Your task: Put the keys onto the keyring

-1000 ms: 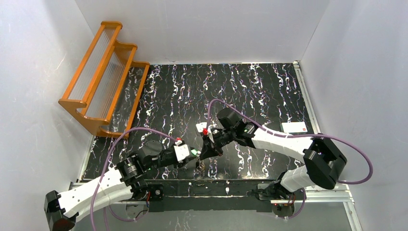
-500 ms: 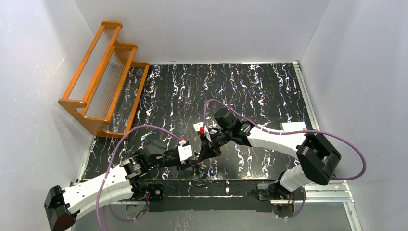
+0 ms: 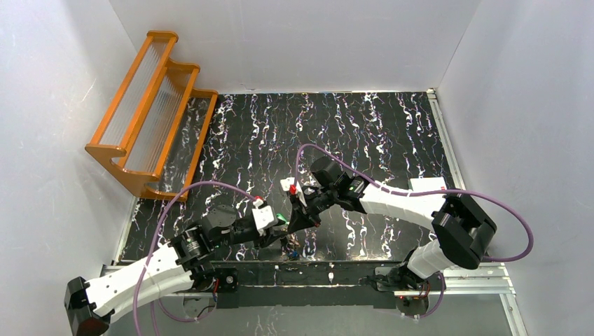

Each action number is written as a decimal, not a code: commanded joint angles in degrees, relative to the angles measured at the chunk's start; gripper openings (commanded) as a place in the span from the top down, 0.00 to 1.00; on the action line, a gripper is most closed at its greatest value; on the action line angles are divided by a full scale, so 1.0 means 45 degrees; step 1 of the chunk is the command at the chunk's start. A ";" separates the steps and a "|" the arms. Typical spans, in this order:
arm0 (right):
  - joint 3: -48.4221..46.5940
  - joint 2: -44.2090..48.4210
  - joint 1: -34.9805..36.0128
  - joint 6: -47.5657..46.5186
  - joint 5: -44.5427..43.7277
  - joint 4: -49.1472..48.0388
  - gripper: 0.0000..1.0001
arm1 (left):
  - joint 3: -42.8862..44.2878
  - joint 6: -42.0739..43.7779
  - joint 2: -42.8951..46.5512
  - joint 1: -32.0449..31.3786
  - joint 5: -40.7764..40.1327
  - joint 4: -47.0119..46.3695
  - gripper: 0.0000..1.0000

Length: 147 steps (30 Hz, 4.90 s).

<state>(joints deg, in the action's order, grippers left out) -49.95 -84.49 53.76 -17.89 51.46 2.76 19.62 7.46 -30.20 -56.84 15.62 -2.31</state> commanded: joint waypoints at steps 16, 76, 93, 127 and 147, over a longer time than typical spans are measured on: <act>-0.0448 0.0489 0.0144 -0.0028 -0.0158 -0.0490 0.99 | 0.0437 -0.0759 -0.1577 -0.0026 0.0152 0.0347 0.93; 0.2566 0.2974 0.0046 0.2424 -0.1958 -0.5470 0.54 | -0.4320 -0.3298 0.2101 -0.0027 -0.2798 -0.7931 1.00; 0.2377 0.2246 0.0030 0.2708 -0.2410 -0.5601 0.96 | -0.4325 -0.3490 0.1940 -0.0037 -0.2562 -0.8706 1.00; 0.0318 0.2790 -0.1926 0.1108 -0.2717 -0.2800 0.99 | -0.3377 -0.4739 0.1829 -0.0040 -0.4784 -0.8010 0.02; -0.4579 -0.1617 -0.4581 0.1806 -0.3034 -0.3825 0.99 | -0.1657 -0.6423 0.1628 -0.0030 -0.7387 -0.3804 0.02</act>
<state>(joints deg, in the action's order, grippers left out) -64.84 -87.90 33.61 -12.47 36.38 -7.05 11.11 -19.97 -22.52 -56.84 -16.14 -20.27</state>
